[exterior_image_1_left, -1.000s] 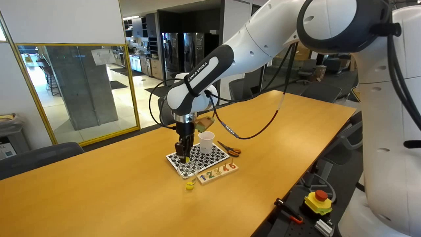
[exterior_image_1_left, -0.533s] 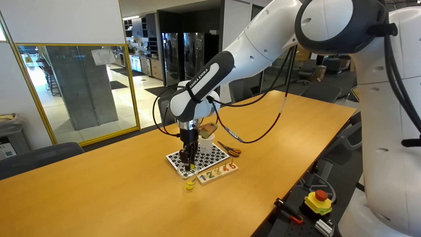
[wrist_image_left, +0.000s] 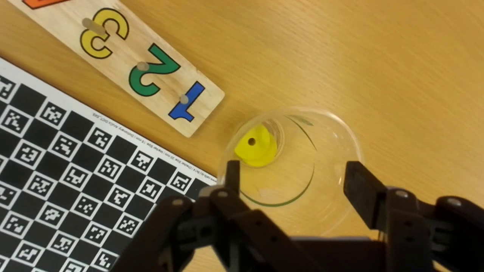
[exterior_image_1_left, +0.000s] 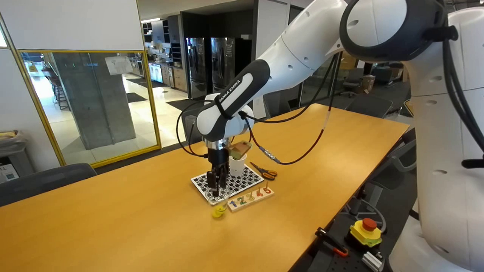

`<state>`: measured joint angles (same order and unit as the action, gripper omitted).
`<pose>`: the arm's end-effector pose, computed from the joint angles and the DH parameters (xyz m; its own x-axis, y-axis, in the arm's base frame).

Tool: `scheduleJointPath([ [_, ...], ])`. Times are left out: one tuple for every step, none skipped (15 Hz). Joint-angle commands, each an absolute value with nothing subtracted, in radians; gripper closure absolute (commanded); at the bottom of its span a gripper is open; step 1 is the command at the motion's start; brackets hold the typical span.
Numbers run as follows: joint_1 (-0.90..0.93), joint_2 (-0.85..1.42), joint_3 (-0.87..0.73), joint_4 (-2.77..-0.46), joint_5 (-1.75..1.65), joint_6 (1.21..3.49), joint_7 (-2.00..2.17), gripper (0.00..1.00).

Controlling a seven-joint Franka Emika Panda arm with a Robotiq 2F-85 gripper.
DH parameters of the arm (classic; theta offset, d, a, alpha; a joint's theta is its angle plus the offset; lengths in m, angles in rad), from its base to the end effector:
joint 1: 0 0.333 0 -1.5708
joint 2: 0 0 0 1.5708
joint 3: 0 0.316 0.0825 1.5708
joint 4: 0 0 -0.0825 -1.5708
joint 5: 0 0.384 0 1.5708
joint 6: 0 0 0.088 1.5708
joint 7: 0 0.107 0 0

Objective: Pick up the orange tokens from the table and put them in the white cup. Put the yellow tokens in the colourless cup.

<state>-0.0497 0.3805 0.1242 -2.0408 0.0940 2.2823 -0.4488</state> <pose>0.5802 0.0444 0.2452 0.8942 0.4405 -0.0798 0.4249 -0.8913 -0.1581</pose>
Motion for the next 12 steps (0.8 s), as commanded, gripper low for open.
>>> scheduleJointPath([
  [-0.023,0.255,0.093,-2.125,0.028,2.324,-0.369,0.0],
  [-0.015,0.208,0.08,-2.151,-0.004,2.321,-0.327,0.0],
  [-0.008,0.159,0.068,-2.179,-0.035,2.316,-0.283,0.0],
  [-0.006,0.106,0.059,-2.209,-0.061,2.308,-0.249,0.0],
  [-0.005,0.047,0.054,-2.244,-0.075,2.3,-0.213,0.0],
  [-0.006,-0.004,0.047,-2.273,-0.091,2.292,-0.184,0.0],
  [-0.007,-0.058,0.044,-2.307,-0.098,2.288,-0.149,0.0],
  [-0.011,-0.116,0.039,-2.338,-0.107,2.274,-0.123,0.0],
  [-0.012,-0.173,0.038,-2.371,-0.106,2.259,-0.09,0.0],
  [-0.015,-0.23,0.036,-2.402,-0.107,2.243,-0.057,0.0],
  [-0.018,-0.286,0.037,-2.431,-0.114,2.223,-0.02,0.0],
  [-0.022,-0.344,0.038,-2.464,-0.12,2.204,0.008,0.0],
])
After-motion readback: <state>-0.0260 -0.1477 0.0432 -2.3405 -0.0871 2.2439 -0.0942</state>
